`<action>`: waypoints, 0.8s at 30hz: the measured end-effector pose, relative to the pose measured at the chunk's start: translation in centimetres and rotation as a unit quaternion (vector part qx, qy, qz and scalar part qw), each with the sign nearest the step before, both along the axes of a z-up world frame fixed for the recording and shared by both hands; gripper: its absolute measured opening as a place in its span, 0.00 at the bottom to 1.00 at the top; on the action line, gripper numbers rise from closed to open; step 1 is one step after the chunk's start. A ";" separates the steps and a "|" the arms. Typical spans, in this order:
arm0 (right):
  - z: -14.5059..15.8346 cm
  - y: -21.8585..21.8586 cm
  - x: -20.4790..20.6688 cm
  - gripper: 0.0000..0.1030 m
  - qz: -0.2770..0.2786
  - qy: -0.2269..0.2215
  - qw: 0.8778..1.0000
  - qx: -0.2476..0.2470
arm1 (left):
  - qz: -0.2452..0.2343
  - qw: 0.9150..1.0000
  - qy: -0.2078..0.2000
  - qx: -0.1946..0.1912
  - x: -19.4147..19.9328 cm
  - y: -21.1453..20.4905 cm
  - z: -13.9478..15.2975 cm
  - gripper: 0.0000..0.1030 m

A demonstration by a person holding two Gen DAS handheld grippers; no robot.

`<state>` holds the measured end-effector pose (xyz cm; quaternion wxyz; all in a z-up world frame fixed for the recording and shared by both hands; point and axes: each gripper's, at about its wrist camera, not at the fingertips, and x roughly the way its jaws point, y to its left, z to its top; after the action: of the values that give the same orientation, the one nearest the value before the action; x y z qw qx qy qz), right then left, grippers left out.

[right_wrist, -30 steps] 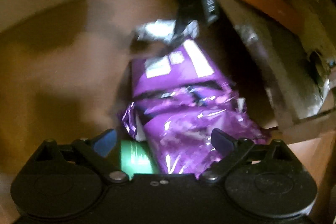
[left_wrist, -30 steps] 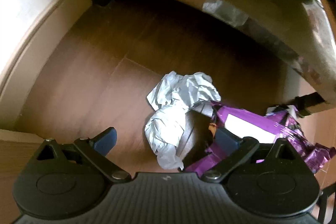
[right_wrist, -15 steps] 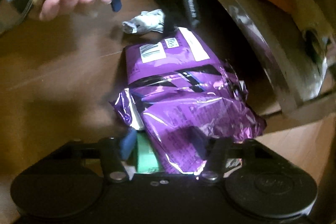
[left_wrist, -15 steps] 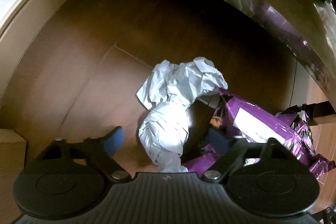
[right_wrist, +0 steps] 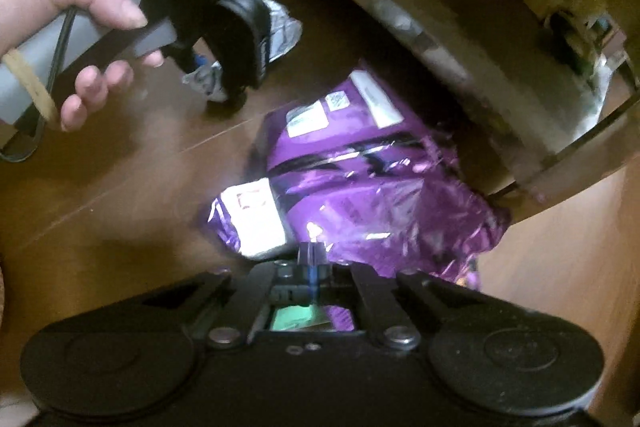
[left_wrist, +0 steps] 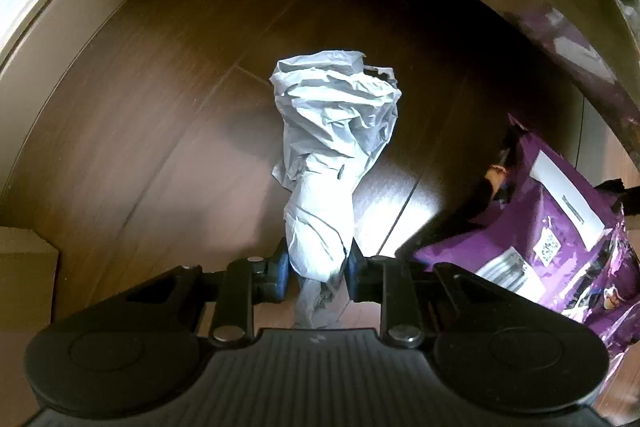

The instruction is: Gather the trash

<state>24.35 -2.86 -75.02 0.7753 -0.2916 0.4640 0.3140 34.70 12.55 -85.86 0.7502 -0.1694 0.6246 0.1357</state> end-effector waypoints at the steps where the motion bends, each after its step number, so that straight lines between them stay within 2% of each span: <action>1: 0.4 -0.1 -0.1 0.03 0.003 -0.011 1.000 0.000 | -0.002 1.000 0.001 0.000 0.1 0.1 -0.2 0.25; 3: 1.4 -0.2 0.0 0.18 0.010 -0.029 1.000 0.002 | -0.009 1.000 0.003 0.004 0.2 -0.1 -0.1 0.25; 6: 2.4 -0.7 1.1 0.32 0.016 -0.046 0.999 0.005 | -0.023 1.000 0.004 0.009 0.5 0.2 -0.5 0.25; 8: 3.1 -1.6 2.1 0.50 0.005 -0.047 0.999 0.010 | -0.028 1.000 0.004 0.011 0.7 0.3 -0.8 0.25; 9: 3.2 -2.1 2.9 0.56 -0.005 -0.045 0.999 0.014 | -0.032 0.999 0.005 0.013 0.7 0.3 -0.8 0.25; 10: 3.4 -2.6 3.4 0.70 -0.012 -0.044 0.999 0.015 | -0.035 0.999 0.005 0.014 0.8 0.3 -0.8 0.25; 11: 3.6 -3.0 4.0 0.78 -0.017 -0.042 0.999 0.013 | -0.037 0.999 0.003 0.014 0.9 0.3 -0.8 0.25; 14: 2.4 -4.9 5.5 0.80 -0.033 -0.007 0.999 0.021 | -0.040 0.999 0.002 0.013 1.4 0.8 -0.6 0.28; 15: 1.4 -5.0 6.3 0.80 -0.044 0.013 0.999 0.028 | -0.037 0.999 0.000 0.008 1.7 1.0 -0.6 0.36; 16: 1.2 -5.3 6.6 0.81 -0.058 0.027 0.997 0.036 | -0.034 0.999 -0.001 0.005 1.5 1.0 -0.4 0.56; 18: 0.6 -5.9 7.1 0.81 -0.088 0.038 0.994 0.050 | -0.024 1.000 -0.011 0.012 1.5 1.2 0.1 0.72; 22: 0.2 -7.1 8.5 0.86 -0.165 0.053 0.982 0.079 | -0.032 0.999 -0.014 0.027 2.3 1.1 0.1 0.72; 24: -0.1 -7.2 8.8 0.86 -0.181 0.059 0.979 0.076 | -0.043 0.998 -0.016 0.034 2.6 0.6 0.2 0.72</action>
<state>33.14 -10.03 -75.10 0.8104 -0.1238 0.5290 0.2192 37.27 13.13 -85.70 0.7703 -0.1195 0.6144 0.1218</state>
